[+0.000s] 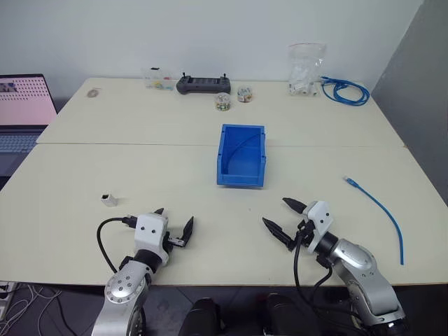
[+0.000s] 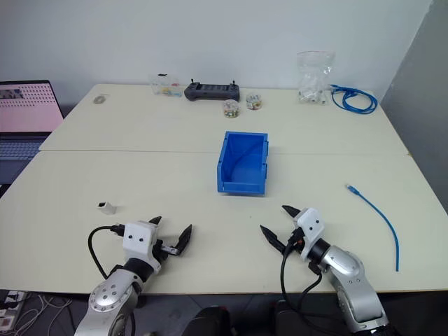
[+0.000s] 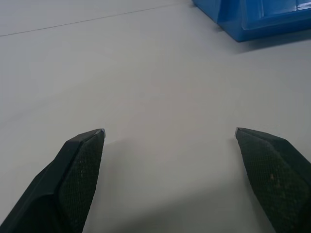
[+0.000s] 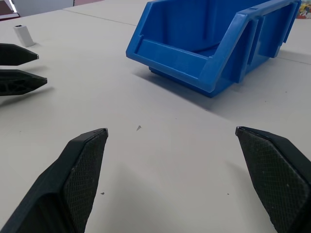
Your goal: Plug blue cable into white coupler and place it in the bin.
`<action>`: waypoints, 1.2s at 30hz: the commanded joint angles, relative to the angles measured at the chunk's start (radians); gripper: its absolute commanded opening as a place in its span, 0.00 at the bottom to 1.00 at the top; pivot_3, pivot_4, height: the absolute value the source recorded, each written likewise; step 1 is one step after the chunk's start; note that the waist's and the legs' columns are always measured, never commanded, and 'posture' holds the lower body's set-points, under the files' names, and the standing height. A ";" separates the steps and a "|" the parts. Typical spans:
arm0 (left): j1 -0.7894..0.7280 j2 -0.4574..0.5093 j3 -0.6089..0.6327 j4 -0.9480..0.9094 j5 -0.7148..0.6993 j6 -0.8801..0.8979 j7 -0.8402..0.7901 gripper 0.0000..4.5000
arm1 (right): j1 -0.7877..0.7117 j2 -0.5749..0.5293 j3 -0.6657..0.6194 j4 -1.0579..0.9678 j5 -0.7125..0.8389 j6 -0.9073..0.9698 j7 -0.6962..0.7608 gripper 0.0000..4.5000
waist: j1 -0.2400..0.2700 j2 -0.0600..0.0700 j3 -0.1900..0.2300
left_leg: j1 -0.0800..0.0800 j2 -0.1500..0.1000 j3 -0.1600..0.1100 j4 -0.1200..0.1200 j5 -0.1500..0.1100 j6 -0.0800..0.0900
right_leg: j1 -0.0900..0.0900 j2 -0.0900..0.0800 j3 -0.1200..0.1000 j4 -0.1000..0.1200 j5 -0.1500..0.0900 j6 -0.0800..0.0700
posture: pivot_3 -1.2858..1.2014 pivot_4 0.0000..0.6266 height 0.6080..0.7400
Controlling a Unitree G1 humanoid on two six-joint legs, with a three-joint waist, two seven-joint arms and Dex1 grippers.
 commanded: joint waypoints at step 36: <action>-0.261 0.229 -0.114 -0.153 -0.324 0.229 -0.412 1.00 | 0.107 -0.125 -0.188 -0.346 0.186 0.258 -0.047 0.99 | 0.003 0.000 0.000 | 0.000 0.000 0.000 0.000 0.000 0.000 | 0.000 0.000 0.000 0.000 0.000 0.000 | 0.52 0.24 1.00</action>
